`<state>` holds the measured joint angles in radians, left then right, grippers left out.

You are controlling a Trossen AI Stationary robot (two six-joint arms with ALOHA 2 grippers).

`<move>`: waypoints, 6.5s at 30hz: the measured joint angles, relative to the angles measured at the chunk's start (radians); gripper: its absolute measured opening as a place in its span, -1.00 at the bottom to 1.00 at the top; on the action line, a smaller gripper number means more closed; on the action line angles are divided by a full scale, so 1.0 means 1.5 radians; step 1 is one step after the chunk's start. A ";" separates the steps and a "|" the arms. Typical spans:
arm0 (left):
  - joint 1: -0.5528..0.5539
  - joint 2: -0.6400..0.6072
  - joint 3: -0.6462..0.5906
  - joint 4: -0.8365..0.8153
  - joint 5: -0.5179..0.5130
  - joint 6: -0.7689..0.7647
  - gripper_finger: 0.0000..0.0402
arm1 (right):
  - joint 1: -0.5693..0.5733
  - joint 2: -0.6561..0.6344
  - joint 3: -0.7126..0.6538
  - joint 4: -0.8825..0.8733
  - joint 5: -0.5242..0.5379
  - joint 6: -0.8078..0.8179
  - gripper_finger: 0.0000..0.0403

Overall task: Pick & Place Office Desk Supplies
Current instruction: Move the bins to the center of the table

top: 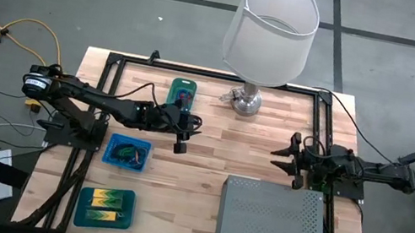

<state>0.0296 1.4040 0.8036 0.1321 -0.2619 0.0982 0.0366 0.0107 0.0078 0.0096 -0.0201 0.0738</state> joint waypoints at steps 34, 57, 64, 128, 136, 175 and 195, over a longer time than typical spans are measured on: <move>0.000 0.000 0.000 0.000 0.000 0.000 -0.42 | 0.000 0.003 0.000 0.001 -0.001 0.003 -0.38; 0.009 0.000 -0.001 0.043 0.026 -0.043 -0.42 | 0.000 0.003 -0.001 0.001 -0.001 0.003 -0.38; 0.076 0.000 -0.008 0.040 0.264 -0.032 -0.42 | 0.000 0.003 -0.001 0.001 -0.001 0.003 -0.38; -0.440 -0.381 -0.083 -0.505 -0.141 -0.498 -0.42 | 0.000 0.003 -0.001 0.006 -0.004 0.003 -0.38; -0.490 -0.296 -0.004 -0.582 -0.114 -0.555 -0.42 | 0.000 0.003 -0.001 0.006 -0.004 0.003 -0.38; -0.499 -0.099 0.002 -0.498 0.104 -0.603 -0.42 | 0.000 0.003 -0.001 0.006 -0.004 0.003 -0.38; -0.499 -0.042 0.002 -0.484 0.120 -0.600 -0.42 | 0.000 0.003 -0.001 0.006 -0.004 0.003 -0.38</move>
<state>-0.7185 1.3407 0.8059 -0.5938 -0.0826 -0.8021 0.0368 0.0151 0.0067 0.0181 -0.0257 0.0780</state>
